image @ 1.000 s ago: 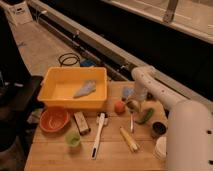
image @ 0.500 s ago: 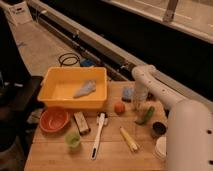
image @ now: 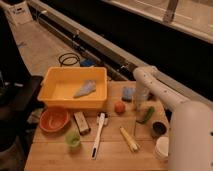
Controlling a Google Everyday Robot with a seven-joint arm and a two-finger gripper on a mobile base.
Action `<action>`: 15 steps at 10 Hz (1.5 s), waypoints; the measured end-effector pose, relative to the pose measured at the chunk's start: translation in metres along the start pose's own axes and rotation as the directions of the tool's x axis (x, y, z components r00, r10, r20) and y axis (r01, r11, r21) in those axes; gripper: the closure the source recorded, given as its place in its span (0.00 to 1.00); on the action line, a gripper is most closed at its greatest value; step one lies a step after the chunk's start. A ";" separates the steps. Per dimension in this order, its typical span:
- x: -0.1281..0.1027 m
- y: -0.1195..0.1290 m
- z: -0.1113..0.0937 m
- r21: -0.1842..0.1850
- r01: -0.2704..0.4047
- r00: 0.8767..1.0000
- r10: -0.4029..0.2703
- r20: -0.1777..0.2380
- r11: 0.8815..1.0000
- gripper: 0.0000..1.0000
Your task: Place fork in red bowl
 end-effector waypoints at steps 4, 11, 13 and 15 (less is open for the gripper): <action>0.004 -0.003 -0.068 0.060 -0.095 0.992 0.100 -0.081 0.994 1.00; -0.006 -0.060 -0.218 0.393 -0.191 0.972 0.230 -0.053 0.899 1.00; -0.029 -0.095 -0.234 0.435 -0.145 0.979 0.192 -0.066 0.889 1.00; -0.032 -0.099 -0.236 0.438 -0.138 0.980 0.188 -0.072 0.888 1.00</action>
